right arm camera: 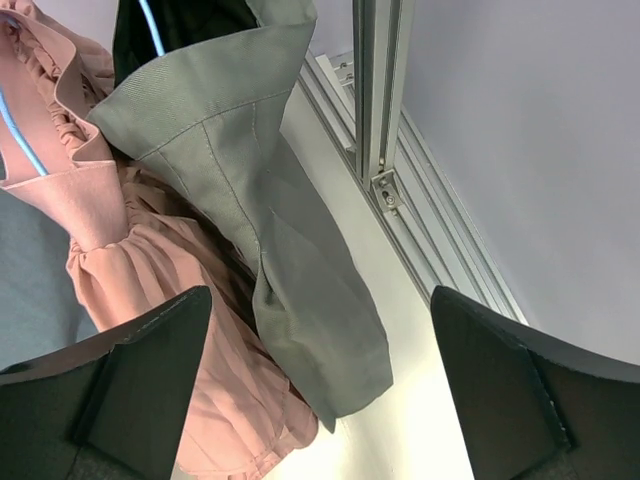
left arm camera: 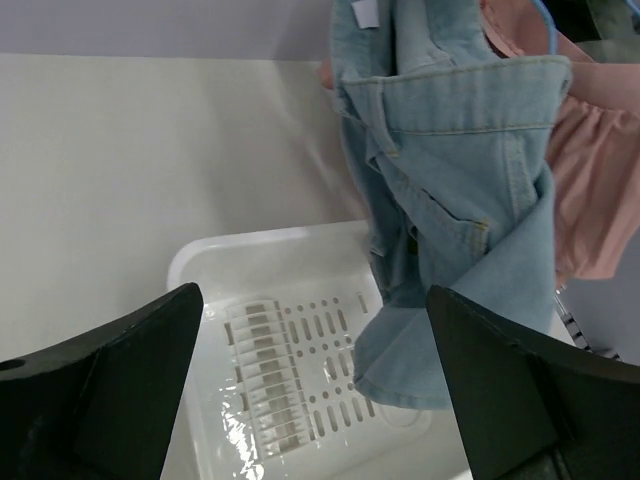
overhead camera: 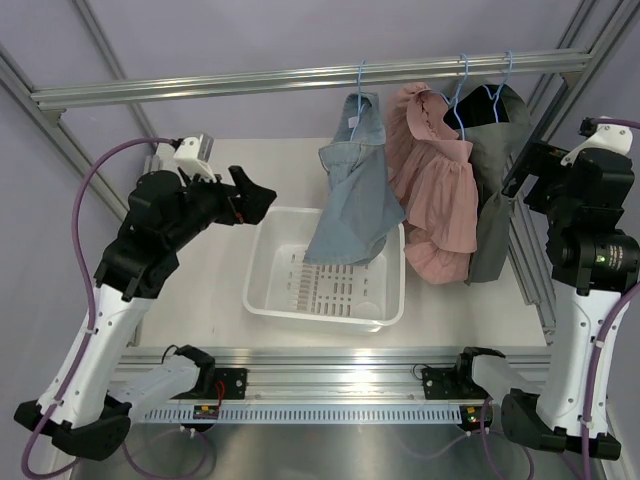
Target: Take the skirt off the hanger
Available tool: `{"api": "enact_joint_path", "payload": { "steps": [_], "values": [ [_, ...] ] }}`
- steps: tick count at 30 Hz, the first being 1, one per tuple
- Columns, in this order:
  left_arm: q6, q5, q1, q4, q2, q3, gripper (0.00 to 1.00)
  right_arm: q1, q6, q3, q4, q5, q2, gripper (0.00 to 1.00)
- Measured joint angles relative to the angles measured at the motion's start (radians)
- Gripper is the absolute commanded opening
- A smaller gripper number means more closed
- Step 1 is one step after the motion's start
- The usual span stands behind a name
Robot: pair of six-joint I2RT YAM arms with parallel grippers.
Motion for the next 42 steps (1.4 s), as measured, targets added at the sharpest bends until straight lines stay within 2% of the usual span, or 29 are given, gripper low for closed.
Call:
{"api": "enact_joint_path", "payload": {
  "steps": [5, 11, 15, 19, 26, 32, 39, 42],
  "values": [
    [0.000, -0.085, -0.144, -0.022, 0.074, 0.099, 0.99, 0.000, -0.035, 0.012, -0.002, -0.057, -0.009, 1.00],
    [-0.007, -0.173, -0.260, -0.044, 0.165, 0.226, 0.99, 0.000, -0.278, -0.065, 0.001, -0.379, -0.105, 0.99],
    [-0.023, -0.222, -0.331, -0.046, 0.256, 0.322, 0.94, 0.000, -0.422, -0.045, -0.047, -0.550, -0.131, 0.99],
    [-0.042, -0.277, -0.383, -0.038, 0.367, 0.438, 0.84, 0.000, -0.548, 0.030, -0.133, -0.673, -0.083, 1.00],
    [-0.031, -0.333, -0.433, -0.016, 0.619, 0.700, 0.68, 0.000, -0.546, 0.009, -0.162, -0.792, -0.038, 1.00],
    [0.043, -0.382, -0.441, -0.006, 0.822, 0.906, 0.61, 0.000, -0.505, -0.032, -0.153, -0.868, -0.039, 0.99],
    [0.114, -0.444, -0.440, -0.004, 0.917, 0.947, 0.51, 0.000, -0.467, -0.065, -0.103, -0.895, -0.065, 0.99],
    [0.138, -0.463, -0.440, 0.002, 0.947, 0.954, 0.44, 0.000, -0.451, -0.078, -0.090, -0.898, -0.073, 0.99]
  ]
}}
